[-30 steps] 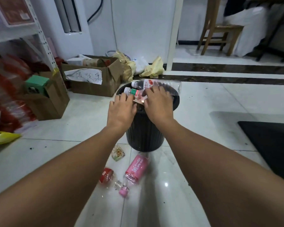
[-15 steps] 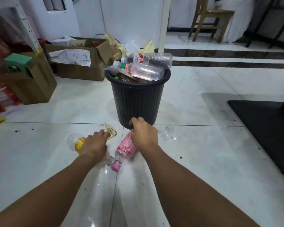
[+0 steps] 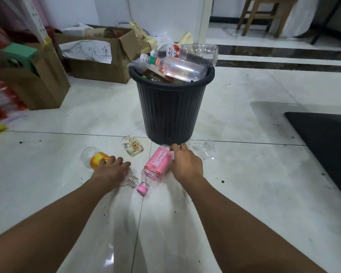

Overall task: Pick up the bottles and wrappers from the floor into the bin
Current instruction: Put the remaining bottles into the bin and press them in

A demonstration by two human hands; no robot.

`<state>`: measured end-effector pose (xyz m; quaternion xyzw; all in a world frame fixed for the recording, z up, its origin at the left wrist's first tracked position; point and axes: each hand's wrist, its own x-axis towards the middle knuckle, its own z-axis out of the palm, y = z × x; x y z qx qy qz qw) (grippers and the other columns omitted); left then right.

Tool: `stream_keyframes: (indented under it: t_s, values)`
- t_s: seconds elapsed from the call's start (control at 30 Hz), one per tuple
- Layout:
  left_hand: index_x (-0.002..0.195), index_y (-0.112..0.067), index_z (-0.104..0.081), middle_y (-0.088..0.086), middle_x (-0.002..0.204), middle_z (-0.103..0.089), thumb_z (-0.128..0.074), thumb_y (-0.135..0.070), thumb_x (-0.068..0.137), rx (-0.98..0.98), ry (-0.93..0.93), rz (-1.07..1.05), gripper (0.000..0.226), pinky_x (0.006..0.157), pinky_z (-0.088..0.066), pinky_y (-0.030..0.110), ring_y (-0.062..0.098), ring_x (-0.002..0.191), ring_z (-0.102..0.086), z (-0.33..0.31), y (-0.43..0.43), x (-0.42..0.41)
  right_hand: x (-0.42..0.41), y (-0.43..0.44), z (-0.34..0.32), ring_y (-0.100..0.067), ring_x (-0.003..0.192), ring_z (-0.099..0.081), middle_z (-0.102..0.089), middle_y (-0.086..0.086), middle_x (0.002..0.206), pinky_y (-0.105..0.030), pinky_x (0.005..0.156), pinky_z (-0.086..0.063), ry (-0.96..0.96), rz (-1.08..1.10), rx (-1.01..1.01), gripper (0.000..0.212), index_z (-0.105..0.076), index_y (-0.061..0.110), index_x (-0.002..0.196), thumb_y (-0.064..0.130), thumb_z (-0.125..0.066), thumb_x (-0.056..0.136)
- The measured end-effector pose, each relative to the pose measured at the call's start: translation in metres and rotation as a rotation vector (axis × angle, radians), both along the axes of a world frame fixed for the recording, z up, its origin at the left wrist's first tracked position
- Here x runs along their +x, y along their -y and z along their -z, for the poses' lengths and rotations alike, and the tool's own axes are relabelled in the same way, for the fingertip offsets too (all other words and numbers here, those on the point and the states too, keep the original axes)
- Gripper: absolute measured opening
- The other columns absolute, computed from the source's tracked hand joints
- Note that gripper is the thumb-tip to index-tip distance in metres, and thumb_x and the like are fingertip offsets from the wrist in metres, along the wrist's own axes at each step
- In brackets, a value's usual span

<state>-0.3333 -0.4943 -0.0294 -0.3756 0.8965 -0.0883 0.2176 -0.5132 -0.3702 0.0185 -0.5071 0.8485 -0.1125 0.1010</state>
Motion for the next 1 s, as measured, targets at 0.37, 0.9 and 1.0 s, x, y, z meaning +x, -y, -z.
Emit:
stream_keyframes:
  t_s: [0.37,0.9,1.0]
  values:
    - [0.146,-0.031,-0.023,-0.001,0.145,-0.031,-0.053,-0.023,0.09,-0.174,-0.094,0.054,0.063,0.095,-0.038,0.038,0.022,0.135,-0.029,-0.065,0.022,0.035,0.019,-0.001,-0.007,-0.027,0.12,-0.052,-0.042,-0.009,0.139,-0.037,0.091,-0.047,-0.023,-0.04,0.076,0.058,-0.035,0.017,0.144,0.015,-0.058,0.091]
    - [0.146,-0.028,-0.026,0.003,0.145,-0.033,-0.065,-0.02,0.084,-0.249,-0.209,-0.052,0.073,0.097,-0.035,0.044,0.027,0.134,-0.03,-0.101,0.039,0.108,0.071,0.017,0.003,-0.031,0.138,-0.028,-0.033,-0.009,0.145,-0.042,0.111,-0.03,-0.283,-0.26,0.232,0.067,-0.031,0.021,0.146,0.022,-0.063,0.087]
    - [0.147,-0.03,-0.023,0.002,0.148,-0.03,-0.063,-0.02,0.086,-0.265,-0.176,-0.01,0.073,0.101,-0.032,0.045,0.027,0.137,-0.027,-0.091,0.043,0.107,0.059,0.018,0.013,-0.032,0.142,-0.023,-0.027,-0.009,0.152,-0.044,0.114,-0.025,-0.39,-0.329,0.26,0.062,-0.028,0.023,0.148,0.017,-0.056,0.093]
